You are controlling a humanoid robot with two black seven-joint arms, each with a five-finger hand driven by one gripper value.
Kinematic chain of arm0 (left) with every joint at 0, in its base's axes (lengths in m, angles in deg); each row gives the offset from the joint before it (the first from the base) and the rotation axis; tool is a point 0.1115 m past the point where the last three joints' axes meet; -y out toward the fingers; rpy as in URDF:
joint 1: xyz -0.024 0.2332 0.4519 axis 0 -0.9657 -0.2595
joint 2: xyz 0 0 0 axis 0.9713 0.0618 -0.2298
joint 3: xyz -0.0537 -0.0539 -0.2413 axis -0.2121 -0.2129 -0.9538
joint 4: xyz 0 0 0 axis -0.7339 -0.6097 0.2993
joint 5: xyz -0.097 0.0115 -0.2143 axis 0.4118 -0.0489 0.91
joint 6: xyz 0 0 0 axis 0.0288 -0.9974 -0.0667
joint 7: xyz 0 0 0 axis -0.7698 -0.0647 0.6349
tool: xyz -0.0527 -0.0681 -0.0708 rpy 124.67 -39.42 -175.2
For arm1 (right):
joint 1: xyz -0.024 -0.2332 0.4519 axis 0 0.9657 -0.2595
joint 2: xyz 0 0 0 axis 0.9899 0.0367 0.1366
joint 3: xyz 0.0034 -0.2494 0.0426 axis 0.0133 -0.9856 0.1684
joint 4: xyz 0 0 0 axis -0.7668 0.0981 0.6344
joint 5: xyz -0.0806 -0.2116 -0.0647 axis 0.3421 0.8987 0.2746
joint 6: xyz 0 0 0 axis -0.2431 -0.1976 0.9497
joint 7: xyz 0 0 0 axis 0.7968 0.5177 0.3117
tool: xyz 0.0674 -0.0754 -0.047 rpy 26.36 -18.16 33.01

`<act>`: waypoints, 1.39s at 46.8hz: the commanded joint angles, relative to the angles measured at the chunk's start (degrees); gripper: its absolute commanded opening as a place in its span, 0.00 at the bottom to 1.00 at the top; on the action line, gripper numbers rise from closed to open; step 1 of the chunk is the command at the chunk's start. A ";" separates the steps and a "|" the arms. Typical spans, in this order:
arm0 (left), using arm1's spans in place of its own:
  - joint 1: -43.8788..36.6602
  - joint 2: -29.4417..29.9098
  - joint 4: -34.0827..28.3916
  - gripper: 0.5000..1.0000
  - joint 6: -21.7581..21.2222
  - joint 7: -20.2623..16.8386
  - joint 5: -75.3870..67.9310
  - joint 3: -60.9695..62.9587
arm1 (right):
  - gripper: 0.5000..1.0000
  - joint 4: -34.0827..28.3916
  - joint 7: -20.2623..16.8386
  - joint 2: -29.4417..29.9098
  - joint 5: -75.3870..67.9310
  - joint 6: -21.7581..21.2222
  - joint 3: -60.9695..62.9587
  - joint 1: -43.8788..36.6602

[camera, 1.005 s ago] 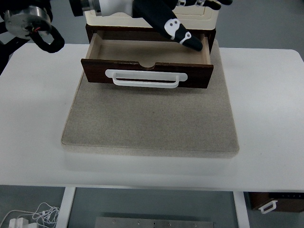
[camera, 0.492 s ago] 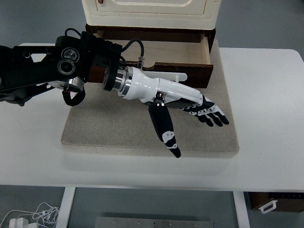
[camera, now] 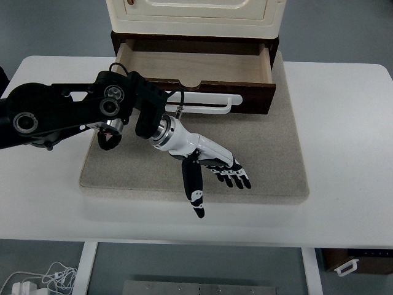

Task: Close drawer under combined cabinet
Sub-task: 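Place the left hand's palm against the drawer front below the white handle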

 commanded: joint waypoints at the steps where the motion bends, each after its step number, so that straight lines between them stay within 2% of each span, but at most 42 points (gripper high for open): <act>1: -0.01 -0.32 -0.44 1.00 -0.03 2.63 -0.62 0.00 | 0.90 0.00 0.00 0.00 0.00 0.01 0.00 -0.02; 19: 3.50 -1.98 -4.21 1.00 -0.01 9.05 -1.06 -0.88 | 0.90 0.00 0.00 0.00 0.00 0.01 0.00 -0.02; 27: 4.91 -2.69 -6.15 1.00 -0.01 10.19 -1.06 -0.88 | 0.90 0.00 0.00 0.00 0.00 0.01 0.00 -0.02; 65: 5.88 -3.13 -13.35 1.00 -0.01 10.10 -3.70 -1.23 | 0.90 0.00 0.00 0.00 0.00 0.01 0.00 -0.02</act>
